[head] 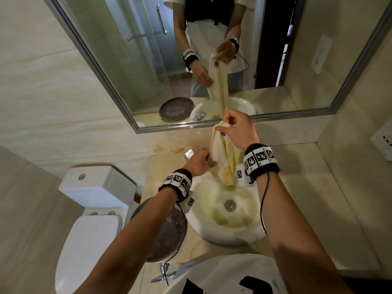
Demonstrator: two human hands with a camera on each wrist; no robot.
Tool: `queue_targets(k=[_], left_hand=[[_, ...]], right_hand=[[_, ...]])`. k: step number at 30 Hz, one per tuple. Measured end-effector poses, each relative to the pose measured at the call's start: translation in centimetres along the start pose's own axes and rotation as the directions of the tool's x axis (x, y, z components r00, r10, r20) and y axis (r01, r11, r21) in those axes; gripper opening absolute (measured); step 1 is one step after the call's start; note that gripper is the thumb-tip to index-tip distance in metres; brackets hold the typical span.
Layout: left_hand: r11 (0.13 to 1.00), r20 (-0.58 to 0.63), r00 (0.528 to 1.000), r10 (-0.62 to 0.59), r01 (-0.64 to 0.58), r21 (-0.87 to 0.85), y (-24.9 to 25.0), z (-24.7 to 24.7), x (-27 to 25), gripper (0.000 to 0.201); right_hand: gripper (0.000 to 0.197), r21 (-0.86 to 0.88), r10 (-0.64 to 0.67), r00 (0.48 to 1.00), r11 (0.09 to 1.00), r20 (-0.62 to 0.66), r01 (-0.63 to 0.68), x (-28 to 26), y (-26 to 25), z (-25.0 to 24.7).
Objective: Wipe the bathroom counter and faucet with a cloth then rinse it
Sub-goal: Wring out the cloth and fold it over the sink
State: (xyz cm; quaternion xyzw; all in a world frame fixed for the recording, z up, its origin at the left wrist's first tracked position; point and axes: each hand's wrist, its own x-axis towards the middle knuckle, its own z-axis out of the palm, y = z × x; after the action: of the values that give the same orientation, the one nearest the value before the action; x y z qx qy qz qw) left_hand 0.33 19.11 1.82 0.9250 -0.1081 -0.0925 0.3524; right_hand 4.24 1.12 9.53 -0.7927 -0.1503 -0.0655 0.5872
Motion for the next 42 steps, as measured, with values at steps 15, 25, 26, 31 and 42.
queue_targets(k=[15, 25, 26, 31, 42], left_hand=[[0.973, -0.131, 0.973, -0.192, 0.206, 0.107, -4.0, -0.4, -1.9, 0.020], [0.995, -0.320, 0.943, -0.086, 0.095, 0.013, 0.5, -2.5, -2.2, 0.015], [0.997, -0.340, 0.937, -0.078, 0.073, -0.027, 1.1, -2.5, -2.2, 0.013], [0.919, -0.302, 0.942, -0.148, 0.018, -0.394, 3.3, -3.2, -2.0, 0.013], [0.785, 0.127, 0.991, -0.041, 0.110, -0.610, 5.1, -4.1, -3.3, 0.028]], right_hand=[[0.033, -0.015, 0.091, 0.967, 0.995, -0.240, -0.098, -0.1, 1.6, -2.8], [0.031, -0.183, 0.310, 0.944, 0.927, -0.116, -0.327, 0.1, 4.0, -3.1], [0.030, -0.181, 0.335, 0.933, 0.917, -0.130, -0.355, 0.1, 4.1, -2.9], [0.028, -0.132, 0.440, 0.874, 0.873, -0.208, -0.470, 0.0, 4.6, -2.6], [0.021, -0.026, 0.439, 0.898, 0.898, -0.001, -0.439, -0.6, 4.6, -3.6]])
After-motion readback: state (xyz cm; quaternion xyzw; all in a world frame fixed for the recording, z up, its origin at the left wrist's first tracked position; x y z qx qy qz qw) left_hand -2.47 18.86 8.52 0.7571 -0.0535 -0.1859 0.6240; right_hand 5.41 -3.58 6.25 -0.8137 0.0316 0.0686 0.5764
